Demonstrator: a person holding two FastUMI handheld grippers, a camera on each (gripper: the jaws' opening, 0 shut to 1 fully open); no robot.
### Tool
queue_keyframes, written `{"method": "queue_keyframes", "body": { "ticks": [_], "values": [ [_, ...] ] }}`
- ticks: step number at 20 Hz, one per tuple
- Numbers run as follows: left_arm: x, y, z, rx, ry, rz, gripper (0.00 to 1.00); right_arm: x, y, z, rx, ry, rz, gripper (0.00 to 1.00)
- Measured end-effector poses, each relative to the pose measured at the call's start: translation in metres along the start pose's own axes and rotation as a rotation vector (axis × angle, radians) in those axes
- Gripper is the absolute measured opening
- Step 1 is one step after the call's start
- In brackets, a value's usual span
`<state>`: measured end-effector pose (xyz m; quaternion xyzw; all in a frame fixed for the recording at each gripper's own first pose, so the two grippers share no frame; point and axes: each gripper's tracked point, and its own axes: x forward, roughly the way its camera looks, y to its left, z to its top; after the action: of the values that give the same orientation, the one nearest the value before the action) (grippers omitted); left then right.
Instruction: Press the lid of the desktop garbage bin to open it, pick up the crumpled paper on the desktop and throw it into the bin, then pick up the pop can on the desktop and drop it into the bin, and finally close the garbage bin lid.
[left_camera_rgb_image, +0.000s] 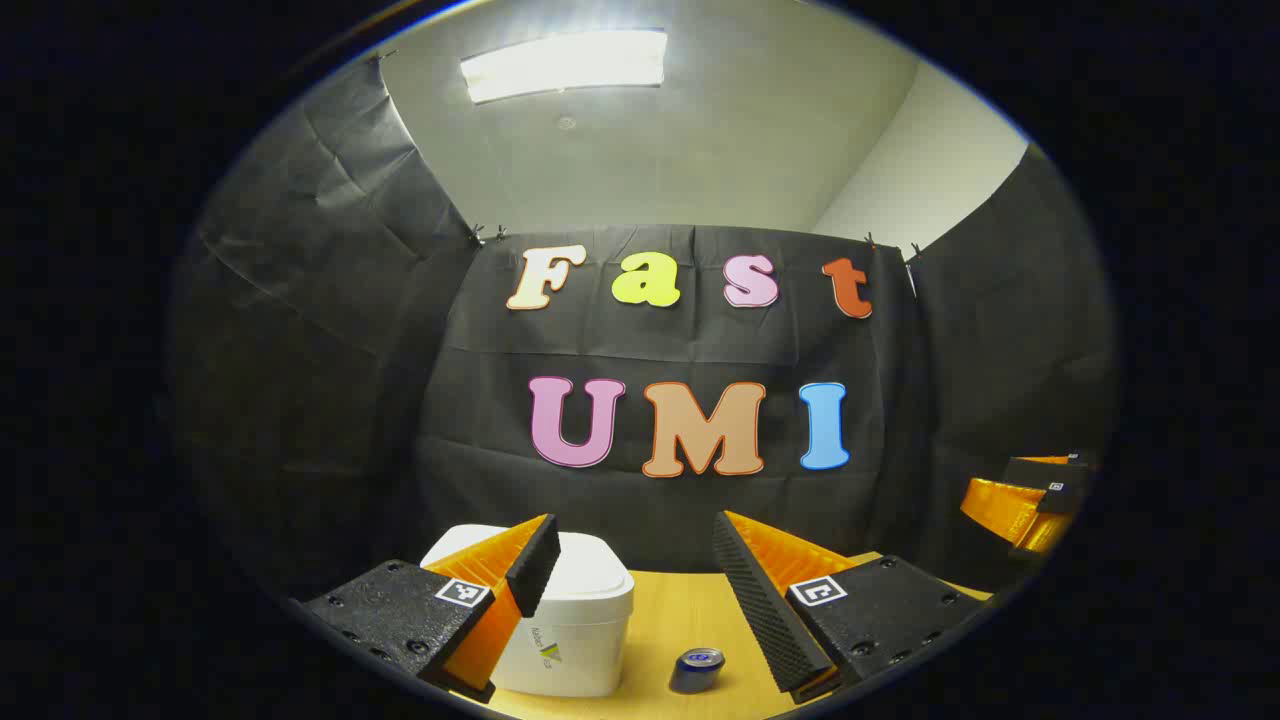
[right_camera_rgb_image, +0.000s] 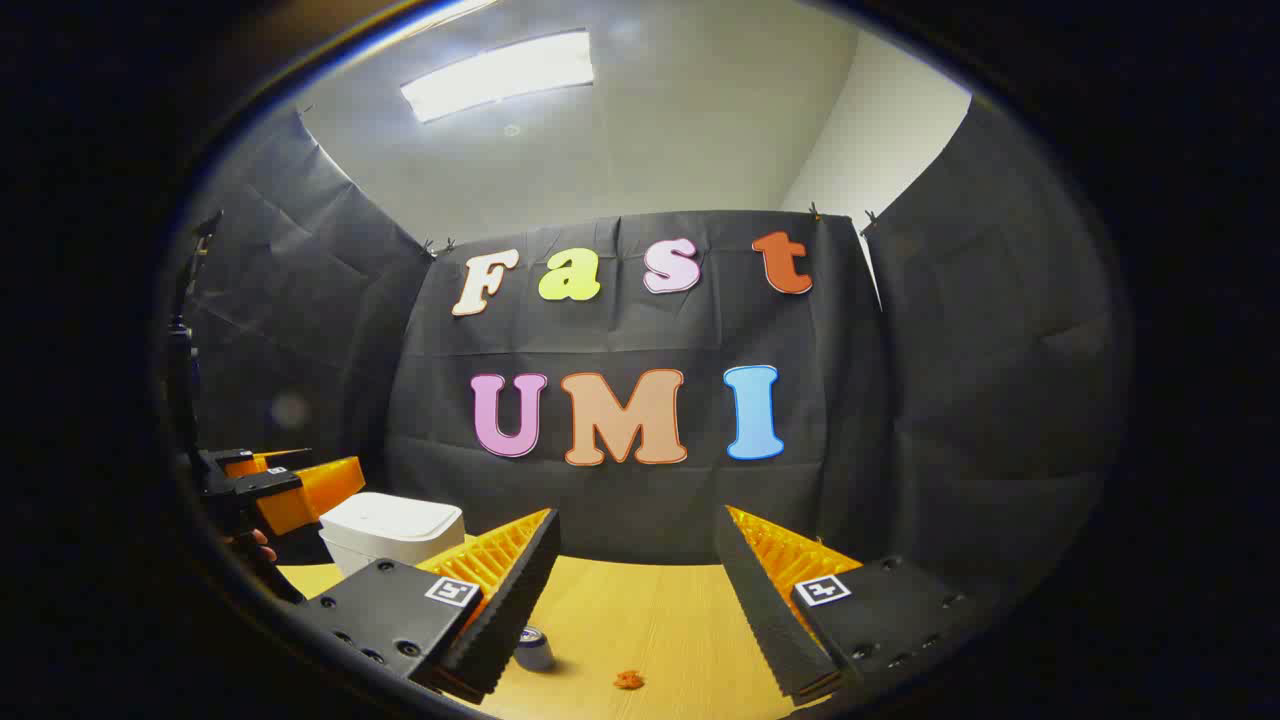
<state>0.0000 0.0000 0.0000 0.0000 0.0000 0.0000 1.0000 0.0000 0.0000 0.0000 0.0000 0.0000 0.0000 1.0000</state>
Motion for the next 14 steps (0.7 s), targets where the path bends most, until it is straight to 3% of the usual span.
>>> {"method": "queue_keyframes", "body": {
  "ticks": [6,14],
  "values": [
    [-0.008,0.0,0.007,0.058,-0.003,0.005,0.92,-0.01,0.002,0.003,0.034,-0.009,0.017,0.98],
    [-0.019,0.005,0.018,0.059,-0.031,0.029,0.92,-0.02,0.0,0.005,0.07,-0.017,0.015,0.98]
  ]
}}
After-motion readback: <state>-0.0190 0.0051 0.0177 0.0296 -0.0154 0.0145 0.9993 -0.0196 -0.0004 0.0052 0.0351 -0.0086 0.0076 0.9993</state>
